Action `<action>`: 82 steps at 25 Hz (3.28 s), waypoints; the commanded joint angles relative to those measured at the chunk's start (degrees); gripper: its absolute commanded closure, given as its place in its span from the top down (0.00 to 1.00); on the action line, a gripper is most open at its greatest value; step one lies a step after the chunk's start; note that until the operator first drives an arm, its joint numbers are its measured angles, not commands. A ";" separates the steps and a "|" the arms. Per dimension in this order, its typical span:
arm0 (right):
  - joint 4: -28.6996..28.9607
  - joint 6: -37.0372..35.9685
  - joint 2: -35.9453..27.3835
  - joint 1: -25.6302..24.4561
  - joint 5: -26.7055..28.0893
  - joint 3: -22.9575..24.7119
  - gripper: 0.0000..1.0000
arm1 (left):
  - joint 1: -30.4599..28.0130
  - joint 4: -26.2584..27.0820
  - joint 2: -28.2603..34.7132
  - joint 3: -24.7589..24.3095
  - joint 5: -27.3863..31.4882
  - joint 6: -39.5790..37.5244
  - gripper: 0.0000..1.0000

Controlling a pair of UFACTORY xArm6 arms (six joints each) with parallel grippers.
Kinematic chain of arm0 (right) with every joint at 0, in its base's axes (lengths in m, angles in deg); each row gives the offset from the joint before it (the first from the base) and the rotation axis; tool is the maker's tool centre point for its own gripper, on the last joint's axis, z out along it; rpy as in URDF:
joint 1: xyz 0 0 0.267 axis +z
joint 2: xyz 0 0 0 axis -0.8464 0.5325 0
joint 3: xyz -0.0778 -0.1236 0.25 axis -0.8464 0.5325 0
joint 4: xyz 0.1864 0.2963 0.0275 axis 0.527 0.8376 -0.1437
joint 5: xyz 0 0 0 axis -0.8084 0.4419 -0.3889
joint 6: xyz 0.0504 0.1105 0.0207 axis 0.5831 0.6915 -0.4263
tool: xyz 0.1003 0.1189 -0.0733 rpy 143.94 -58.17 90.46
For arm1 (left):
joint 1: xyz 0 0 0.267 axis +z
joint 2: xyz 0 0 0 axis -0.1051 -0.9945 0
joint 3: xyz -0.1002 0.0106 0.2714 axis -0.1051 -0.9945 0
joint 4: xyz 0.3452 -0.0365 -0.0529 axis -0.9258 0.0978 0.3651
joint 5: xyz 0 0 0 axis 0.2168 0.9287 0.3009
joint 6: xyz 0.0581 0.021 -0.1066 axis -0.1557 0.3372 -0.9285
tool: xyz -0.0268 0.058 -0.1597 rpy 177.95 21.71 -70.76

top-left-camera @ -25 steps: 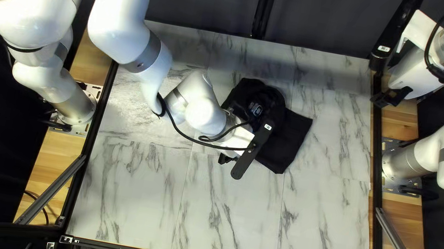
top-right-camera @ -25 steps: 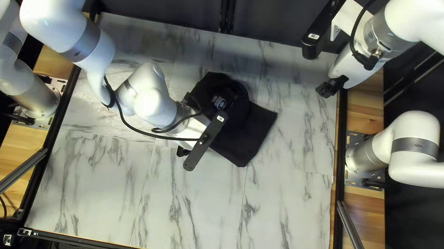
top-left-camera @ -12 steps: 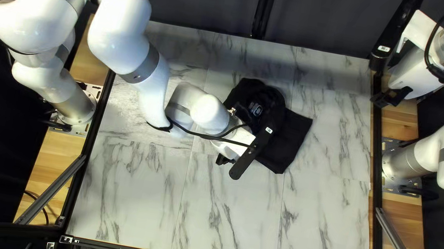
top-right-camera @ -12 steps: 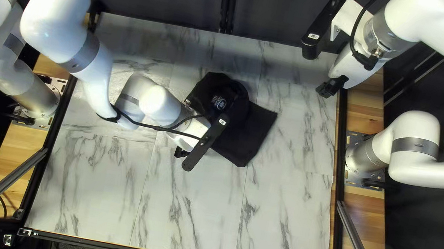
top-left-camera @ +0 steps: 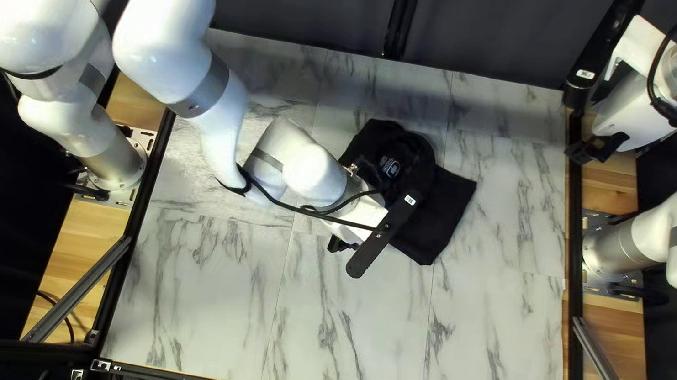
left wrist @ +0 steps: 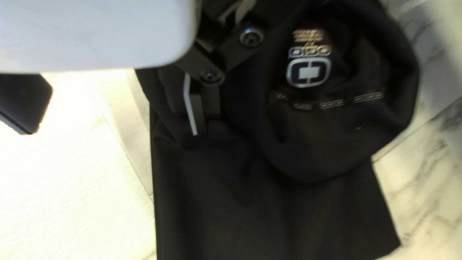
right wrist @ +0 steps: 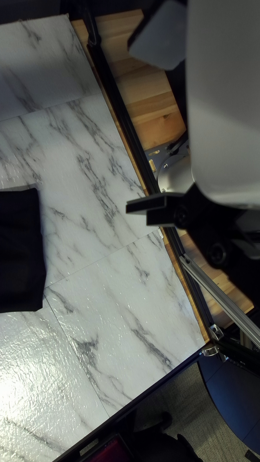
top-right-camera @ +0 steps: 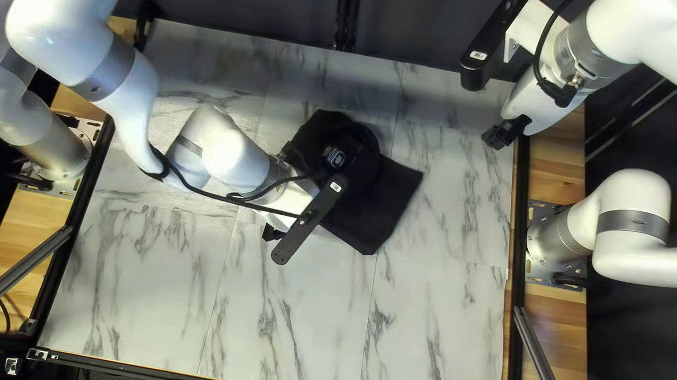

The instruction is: Fold t-shirt

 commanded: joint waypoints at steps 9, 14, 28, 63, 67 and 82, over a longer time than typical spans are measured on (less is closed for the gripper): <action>0.00 0.00 0.00 0.00 0.00 0.00 1.00 | 0.38 -0.60 -1.43 2.49 5.23 1.36 0.00; 0.00 0.00 0.00 0.00 0.00 0.00 1.00 | 0.57 1.67 -1.88 2.56 5.10 3.69 0.00; 0.00 0.00 0.00 0.00 0.00 0.00 1.00 | 0.12 2.15 -0.33 4.47 7.34 5.08 0.00; 0.00 0.00 0.00 0.00 0.00 0.00 1.00 | 0.70 -11.38 -0.19 15.50 8.11 -1.21 0.00; 0.00 0.00 0.00 0.00 0.00 0.00 1.00 | 1.81 -11.63 -7.08 18.97 2.85 -2.28 0.00; 0.00 0.00 0.00 0.00 0.00 0.00 1.00 | 4.44 -4.87 -16.10 20.55 -8.57 1.09 0.78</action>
